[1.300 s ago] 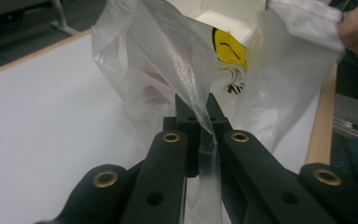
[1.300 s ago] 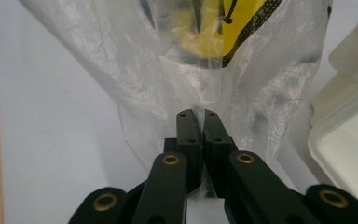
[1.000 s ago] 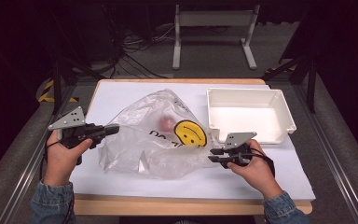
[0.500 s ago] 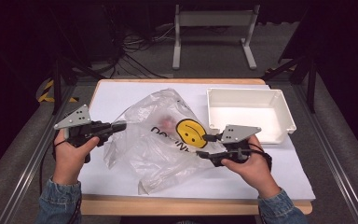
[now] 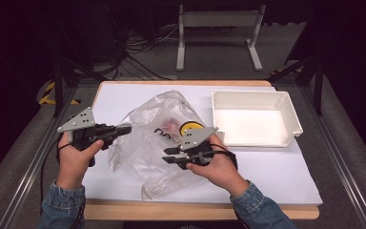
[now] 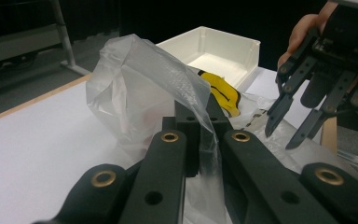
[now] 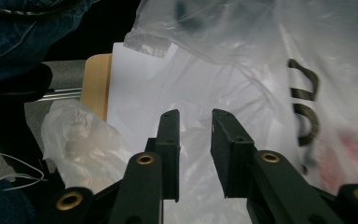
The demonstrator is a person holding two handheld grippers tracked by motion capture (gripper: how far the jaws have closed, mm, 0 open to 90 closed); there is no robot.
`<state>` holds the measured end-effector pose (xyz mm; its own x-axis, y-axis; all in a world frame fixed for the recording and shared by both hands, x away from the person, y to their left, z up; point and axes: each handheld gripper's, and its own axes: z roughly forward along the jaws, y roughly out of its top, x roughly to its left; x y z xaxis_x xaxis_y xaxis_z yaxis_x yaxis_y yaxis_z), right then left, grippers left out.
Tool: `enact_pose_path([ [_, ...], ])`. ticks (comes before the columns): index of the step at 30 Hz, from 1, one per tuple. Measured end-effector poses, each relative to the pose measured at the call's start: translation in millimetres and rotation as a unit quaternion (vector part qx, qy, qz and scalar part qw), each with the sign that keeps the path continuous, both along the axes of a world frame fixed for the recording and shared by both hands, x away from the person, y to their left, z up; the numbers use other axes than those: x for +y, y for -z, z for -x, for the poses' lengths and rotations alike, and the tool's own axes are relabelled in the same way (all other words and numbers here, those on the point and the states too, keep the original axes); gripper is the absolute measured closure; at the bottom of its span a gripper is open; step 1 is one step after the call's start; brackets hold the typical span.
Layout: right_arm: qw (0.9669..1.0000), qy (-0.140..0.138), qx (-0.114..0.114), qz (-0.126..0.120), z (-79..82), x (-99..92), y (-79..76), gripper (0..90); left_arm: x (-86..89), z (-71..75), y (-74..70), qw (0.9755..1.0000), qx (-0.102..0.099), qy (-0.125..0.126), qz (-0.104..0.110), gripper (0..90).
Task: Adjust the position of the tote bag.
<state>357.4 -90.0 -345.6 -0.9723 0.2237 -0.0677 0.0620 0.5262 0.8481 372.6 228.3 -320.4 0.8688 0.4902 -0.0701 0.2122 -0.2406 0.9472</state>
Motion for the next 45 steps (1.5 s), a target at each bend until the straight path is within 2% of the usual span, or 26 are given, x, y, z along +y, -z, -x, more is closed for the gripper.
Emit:
enact_pose_path([
  [5,0.9997,-0.006,0.019,0.01,-2.9,16.2,8.7,78.2,-0.6,1.4,-1.1,1.0,-0.002,0.001,0.001,89.3],
  [9,0.9994,-0.006,0.025,0.025,-5.4,24.4,16.8,79.1,-0.8,3.1,-2.1,1.0,0.0,0.001,0.003,89.4],
  [13,0.9984,0.018,0.023,0.048,-14.2,24.8,27.6,79.1,2.6,4.2,-3.1,1.0,-0.003,-0.001,0.002,89.6],
  [17,0.997,0.049,0.019,0.058,-24.0,16.8,35.1,78.4,7.6,5.3,-3.4,1.0,-0.002,-0.005,0.003,89.6],
  [23,0.994,0.098,-0.004,0.049,-36.6,1.5,32.6,76.2,14.7,10.2,-5.1,0.9999,-0.001,-0.015,0.004,89.8],
  [26,0.9928,0.111,-0.012,0.043,-40.0,-3.4,30.2,76.4,17.9,14.1,-7.4,0.9998,-0.005,-0.017,0.001,89.9],
  [27,0.9925,0.114,-0.014,0.041,-41.3,-4.9,29.5,76.5,18.5,15.9,-7.8,0.9998,-0.001,-0.019,0.002,89.9],
  [37,0.9926,0.116,-0.021,0.029,-45.4,-3.1,26.3,77.1,34.4,31.5,-14.8,0.9992,-0.007,-0.038,-0.005,90.0],
  [39,0.993,0.113,-0.023,0.027,-46.0,-1.2,25.0,77.2,39.5,38.7,-18.4,0.9991,-0.005,-0.043,-0.001,90.0],
  [45,0.9933,0.11,-0.033,0.016,-46.2,1.7,20.0,77.5,43.1,45.7,-24.5,0.999,-0.011,-0.043,0.002,89.9],
])
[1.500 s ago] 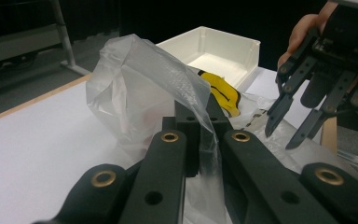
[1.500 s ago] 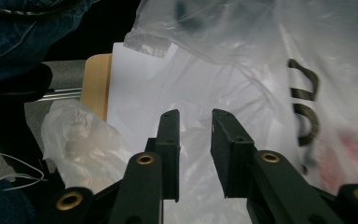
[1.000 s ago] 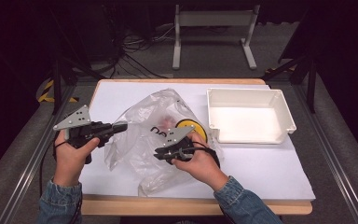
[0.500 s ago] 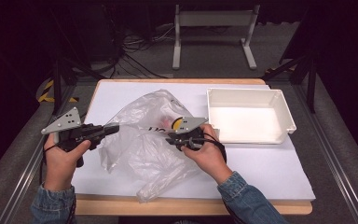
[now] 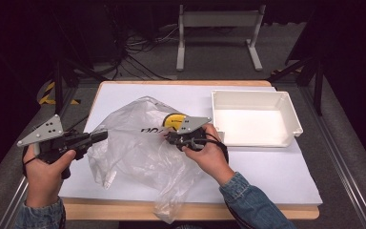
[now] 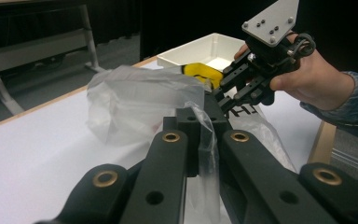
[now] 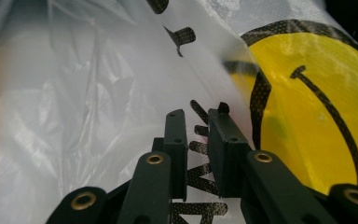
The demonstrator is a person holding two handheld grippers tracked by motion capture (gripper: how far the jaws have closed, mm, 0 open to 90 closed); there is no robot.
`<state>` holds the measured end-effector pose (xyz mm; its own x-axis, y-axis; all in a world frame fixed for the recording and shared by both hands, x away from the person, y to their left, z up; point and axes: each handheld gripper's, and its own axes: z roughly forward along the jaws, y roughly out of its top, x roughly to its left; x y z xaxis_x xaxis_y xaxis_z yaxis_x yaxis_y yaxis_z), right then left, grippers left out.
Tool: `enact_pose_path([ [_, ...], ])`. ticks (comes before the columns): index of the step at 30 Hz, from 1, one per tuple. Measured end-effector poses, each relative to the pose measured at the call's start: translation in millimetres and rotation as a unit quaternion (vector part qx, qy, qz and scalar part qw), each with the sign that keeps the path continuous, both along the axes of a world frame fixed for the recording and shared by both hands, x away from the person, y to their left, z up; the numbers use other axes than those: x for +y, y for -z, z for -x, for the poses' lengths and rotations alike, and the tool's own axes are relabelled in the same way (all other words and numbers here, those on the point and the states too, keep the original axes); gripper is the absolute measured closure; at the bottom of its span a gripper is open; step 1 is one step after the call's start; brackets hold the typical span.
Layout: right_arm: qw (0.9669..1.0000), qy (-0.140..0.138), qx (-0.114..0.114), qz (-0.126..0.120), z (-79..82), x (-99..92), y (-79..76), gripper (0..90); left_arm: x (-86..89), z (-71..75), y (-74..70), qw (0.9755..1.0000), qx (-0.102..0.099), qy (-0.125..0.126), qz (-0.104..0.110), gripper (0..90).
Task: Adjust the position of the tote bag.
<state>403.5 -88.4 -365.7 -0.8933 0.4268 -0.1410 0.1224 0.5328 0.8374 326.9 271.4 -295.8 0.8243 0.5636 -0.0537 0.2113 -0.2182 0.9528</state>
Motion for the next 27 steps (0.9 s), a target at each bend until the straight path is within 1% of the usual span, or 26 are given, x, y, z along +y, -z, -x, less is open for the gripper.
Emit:
enact_pose_path([
  [4,0.9999,0.012,-0.008,-0.009,-3.1,-3.7,-2.5,77.8,-2.8,-4.1,1.7,1.0,0.001,0.0,0.006,89.8],
  [7,0.9995,0.025,-0.013,-0.013,-7.5,-7.3,-3.5,77.8,-4.8,-10.1,4.2,0.9999,0.001,-0.006,0.012,87.9],
  [9,0.9992,0.033,-0.015,-0.013,-11.0,-9.3,-3.8,77.6,-6.8,-14.8,6.4,0.9999,0.001,-0.01,0.012,85.7],
  [11,0.999,0.041,-0.015,-0.011,-14.6,-10.6,-3.7,77.4,-8.9,-19.8,9.2,0.9999,0.006,-0.011,0.008,85.7],
  [12,0.9989,0.043,-0.018,-0.011,-16.1,-11.0,-3.6,77.3,-9.7,-21.8,10.3,0.9999,0.005,-0.012,0.009,85.7],
  [14,0.9986,0.049,-0.018,-0.01,-18.9,-11.5,-3.6,76.7,-11.5,-25.9,12.9,0.9998,0.008,-0.012,0.01,85.6],
  [18,0.998,0.057,-0.027,0.0,-24.2,-12.4,-2.9,75.0,-14.5,-33.4,17.5,0.9998,0.007,-0.014,0.011,85.3],
  [20,0.9974,0.065,-0.031,0.006,-28.5,-13.9,-2.2,74.5,-16.9,-39.9,22.2,0.9996,0.008,-0.02,0.019,83.6],
  [21,0.9971,0.069,-0.032,0.006,-30.2,-14.6,-2.1,74.4,-17.2,-42.0,23.3,0.9996,0.006,-0.02,0.019,83.4],
  [22,0.9969,0.071,-0.032,0.007,-31.6,-15.2,-2.1,74.4,-18.4,-44.8,25.6,0.9994,0.008,-0.023,0.024,83.0],
  [24,0.9966,0.075,-0.033,0.01,-34.0,-16.2,-2.0,74.2,-19.2,-47.2,27.6,0.9993,0.009,-0.026,0.024,80.4],
  [27,0.9953,0.088,-0.034,0.02,-40.6,-18.1,-0.2,73.4,-21.4,-56.1,36.1,0.9988,0.016,-0.036,0.028,78.1],
])
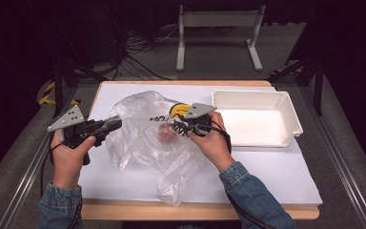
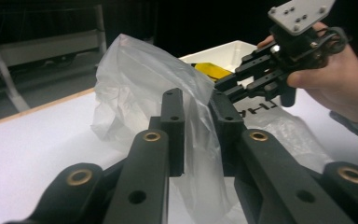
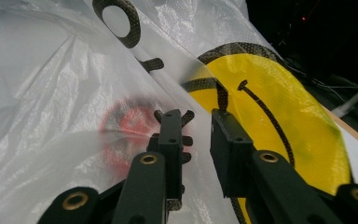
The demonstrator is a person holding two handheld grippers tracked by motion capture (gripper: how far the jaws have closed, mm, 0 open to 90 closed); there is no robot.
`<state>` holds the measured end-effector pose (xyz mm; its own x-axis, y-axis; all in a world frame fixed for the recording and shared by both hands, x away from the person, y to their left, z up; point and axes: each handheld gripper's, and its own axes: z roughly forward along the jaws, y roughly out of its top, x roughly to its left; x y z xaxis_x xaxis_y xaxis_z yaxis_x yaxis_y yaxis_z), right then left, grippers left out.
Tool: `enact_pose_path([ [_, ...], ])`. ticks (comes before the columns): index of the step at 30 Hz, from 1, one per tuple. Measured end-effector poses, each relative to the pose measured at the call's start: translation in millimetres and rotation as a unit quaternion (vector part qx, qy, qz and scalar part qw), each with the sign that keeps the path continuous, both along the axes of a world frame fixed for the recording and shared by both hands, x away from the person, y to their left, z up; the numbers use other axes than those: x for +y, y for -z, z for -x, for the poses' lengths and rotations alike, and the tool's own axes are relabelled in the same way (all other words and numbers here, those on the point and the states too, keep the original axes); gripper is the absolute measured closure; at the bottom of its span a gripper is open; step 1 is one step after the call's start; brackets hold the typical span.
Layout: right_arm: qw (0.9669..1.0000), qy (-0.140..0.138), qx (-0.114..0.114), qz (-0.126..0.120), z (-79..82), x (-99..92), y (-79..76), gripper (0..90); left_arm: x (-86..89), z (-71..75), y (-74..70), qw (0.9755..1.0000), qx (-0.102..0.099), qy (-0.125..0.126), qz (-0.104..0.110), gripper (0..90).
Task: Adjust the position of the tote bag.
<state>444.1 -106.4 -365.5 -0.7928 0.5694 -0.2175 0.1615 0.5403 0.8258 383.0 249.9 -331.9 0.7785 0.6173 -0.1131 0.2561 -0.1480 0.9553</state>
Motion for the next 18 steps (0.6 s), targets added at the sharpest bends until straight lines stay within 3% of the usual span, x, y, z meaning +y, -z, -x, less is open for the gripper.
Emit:
enact_pose_path([
  [4,0.9997,0.017,0.007,0.014,-8.6,-1.6,6.5,71.1,-0.9,-10.3,10.6,0.9998,0.013,-0.014,0.012,71.7],
  [9,0.9989,0.032,0.018,0.031,-15.6,-1.3,15.3,66.5,-0.5,-19.7,20.5,0.9991,0.028,-0.028,0.013,71.0],
  [18,0.9958,0.057,0.033,0.064,-19.1,1.2,22.6,63.7,2.7,-33.3,34.3,0.9978,0.045,-0.047,0.002,70.1],
])
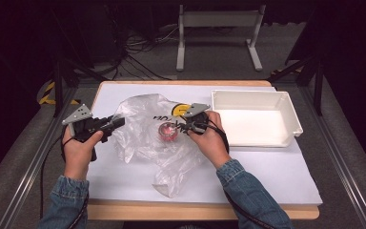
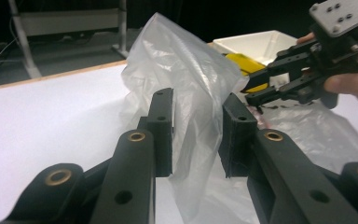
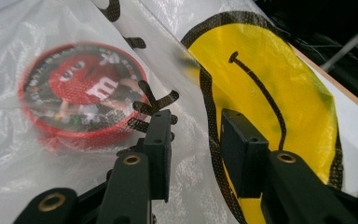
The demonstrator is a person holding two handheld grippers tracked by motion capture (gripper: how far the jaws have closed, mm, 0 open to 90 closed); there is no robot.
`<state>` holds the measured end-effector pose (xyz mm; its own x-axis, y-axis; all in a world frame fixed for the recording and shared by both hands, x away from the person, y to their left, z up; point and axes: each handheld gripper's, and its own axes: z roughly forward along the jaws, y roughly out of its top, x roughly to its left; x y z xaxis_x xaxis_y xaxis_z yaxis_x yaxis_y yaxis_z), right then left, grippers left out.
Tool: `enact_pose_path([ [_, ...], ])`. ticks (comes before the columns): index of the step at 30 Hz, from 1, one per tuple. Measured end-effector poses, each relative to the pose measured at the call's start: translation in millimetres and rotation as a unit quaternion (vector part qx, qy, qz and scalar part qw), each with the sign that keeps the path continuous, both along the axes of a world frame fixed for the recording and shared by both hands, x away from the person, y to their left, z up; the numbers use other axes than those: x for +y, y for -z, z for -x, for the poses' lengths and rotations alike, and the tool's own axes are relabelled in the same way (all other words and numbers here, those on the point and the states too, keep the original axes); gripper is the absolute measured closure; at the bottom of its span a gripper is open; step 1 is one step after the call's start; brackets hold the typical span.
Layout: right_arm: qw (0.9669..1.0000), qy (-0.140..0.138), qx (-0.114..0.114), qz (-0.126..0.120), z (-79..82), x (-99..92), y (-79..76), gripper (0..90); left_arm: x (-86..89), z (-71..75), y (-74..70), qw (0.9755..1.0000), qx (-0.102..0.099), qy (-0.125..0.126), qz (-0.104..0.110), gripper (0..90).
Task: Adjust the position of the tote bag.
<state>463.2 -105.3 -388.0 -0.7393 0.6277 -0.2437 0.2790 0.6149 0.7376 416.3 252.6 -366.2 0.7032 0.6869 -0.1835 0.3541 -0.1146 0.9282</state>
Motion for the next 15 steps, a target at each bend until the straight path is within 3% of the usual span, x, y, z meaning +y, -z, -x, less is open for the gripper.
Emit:
enact_pose_path([
  [6,0.9995,0.02,0.012,0.022,-1.3,0.2,4.7,62.1,-1.2,-9.8,9.7,0.9998,0.01,-0.011,-0.015,70.2],
  [15,0.9967,0.02,0.047,0.063,-0.6,5.7,17.4,62.0,-4.7,-20.2,20.2,0.9988,0.03,-0.017,-0.034,72.0],
])
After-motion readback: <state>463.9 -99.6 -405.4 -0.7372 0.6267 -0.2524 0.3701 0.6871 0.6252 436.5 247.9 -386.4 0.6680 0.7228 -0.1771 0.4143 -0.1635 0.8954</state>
